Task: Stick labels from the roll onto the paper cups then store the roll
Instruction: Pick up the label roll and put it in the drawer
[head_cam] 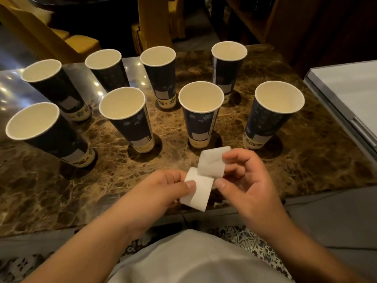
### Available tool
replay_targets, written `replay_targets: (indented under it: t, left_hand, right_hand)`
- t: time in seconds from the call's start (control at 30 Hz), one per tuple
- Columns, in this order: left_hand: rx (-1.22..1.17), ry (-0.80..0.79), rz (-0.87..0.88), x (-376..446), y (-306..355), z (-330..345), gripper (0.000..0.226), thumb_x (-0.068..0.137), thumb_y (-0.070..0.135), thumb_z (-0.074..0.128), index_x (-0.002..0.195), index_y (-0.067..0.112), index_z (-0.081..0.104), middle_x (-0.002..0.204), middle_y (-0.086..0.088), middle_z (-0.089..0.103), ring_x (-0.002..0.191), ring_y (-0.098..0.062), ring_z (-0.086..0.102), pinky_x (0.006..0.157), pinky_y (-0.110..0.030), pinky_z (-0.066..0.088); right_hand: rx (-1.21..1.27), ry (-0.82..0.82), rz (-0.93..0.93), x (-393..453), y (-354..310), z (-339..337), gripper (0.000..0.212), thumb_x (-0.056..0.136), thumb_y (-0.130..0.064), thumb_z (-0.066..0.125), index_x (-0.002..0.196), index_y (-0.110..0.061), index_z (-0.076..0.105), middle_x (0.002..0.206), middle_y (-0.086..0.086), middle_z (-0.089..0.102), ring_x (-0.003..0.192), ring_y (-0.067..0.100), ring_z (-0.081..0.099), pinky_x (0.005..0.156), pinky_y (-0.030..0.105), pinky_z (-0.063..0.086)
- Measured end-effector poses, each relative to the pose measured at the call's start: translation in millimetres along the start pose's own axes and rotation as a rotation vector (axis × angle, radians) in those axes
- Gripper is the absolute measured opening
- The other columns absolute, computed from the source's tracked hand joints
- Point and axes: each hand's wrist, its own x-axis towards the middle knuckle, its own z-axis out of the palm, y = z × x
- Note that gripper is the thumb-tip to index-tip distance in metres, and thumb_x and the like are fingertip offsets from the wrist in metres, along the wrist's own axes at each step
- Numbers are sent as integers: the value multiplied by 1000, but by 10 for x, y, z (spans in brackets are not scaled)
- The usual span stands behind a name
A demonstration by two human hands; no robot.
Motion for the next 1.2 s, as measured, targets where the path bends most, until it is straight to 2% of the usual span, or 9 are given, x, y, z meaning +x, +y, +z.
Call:
replay_targets:
  t: [0.1, 0.2, 0.27, 0.47, 0.67, 0.77, 0.87, 1.1, 1.2]
  left_hand:
    - [-285, 37, -64, 9, 58, 69, 29, 78, 42, 58, 86, 23, 77, 93, -2, 75, 90, -18, 63, 82, -38, 40]
    - [-309, -13, -69, 56, 67, 89, 45, 86, 53, 53, 105, 19, 75, 98, -2, 76, 98, -22, 62, 93, -44, 39]
    - [-260, -72, -17, 87, 61, 106, 36, 86, 39, 65, 110, 14, 73, 107, -11, 73, 101, -26, 61, 101, -50, 38]
    - [-237, -170, 36, 199, 59, 246, 29, 86, 1, 61, 112, 9, 72, 111, -17, 73, 100, -24, 69, 87, -31, 55]
    - [-164, -99, -13, 340, 3, 467, 34, 80, 1, 62, 111, 11, 70, 104, -10, 76, 96, -19, 71, 82, -26, 54]
    - [-129, -74, -34, 365, -9, 551, 34, 85, -5, 59, 114, 10, 69, 107, -11, 75, 106, -27, 68, 95, -36, 50]
    - [-54, -42, -29, 380, -31, 591, 33, 86, -5, 59, 113, 13, 69, 104, -9, 76, 105, -28, 68, 95, -37, 50]
    - [42, -79, 8, 349, -116, 481, 36, 84, -1, 67, 116, 15, 68, 105, -7, 76, 102, -21, 69, 92, -36, 50]
    - [36, -113, 23, 325, -185, 418, 34, 87, -6, 59, 115, 12, 68, 104, -11, 75, 95, -20, 69, 83, -28, 51]
  right_hand:
    - [-255, -50, -175, -75, 51, 22, 67, 79, -25, 68, 134, -44, 36, 111, -14, 65, 118, 13, 59, 97, 38, 49]
    - [-595, -109, -452, -94, 121, -24, 68, 80, -32, 69, 140, -19, 39, 128, -3, 55, 124, 15, 52, 97, 42, 47]
    - [-669, -111, -516, -114, 141, -49, 67, 80, -33, 69, 138, -13, 43, 134, 1, 51, 128, 17, 48, 98, 43, 45]
    - [-460, -107, -136, -293, 135, -151, 84, 79, -34, 63, 147, -51, 16, 155, -16, 33, 143, 4, 30, 115, 36, 32]
    - [-290, 320, 49, -597, 540, -317, 39, 81, -35, 56, 119, -42, 55, 127, -20, 57, 119, -5, 52, 97, 11, 41]
    - [-528, 417, 4, -709, 888, -537, 19, 87, -27, 57, 95, -22, 72, 95, -6, 70, 94, 6, 63, 83, 27, 51]
    - [-774, 382, -121, -807, 1144, -634, 18, 88, -16, 58, 89, -8, 74, 87, 2, 71, 85, 15, 63, 80, 25, 49]
    - [-1269, 87, 259, -927, 1537, -594, 22, 84, -28, 60, 102, -16, 65, 98, 0, 64, 104, 25, 58, 85, 39, 47]
    - [-1272, 119, 318, -917, 1516, -495, 26, 83, -29, 62, 105, -15, 64, 103, 1, 64, 109, 24, 56, 85, 40, 48]
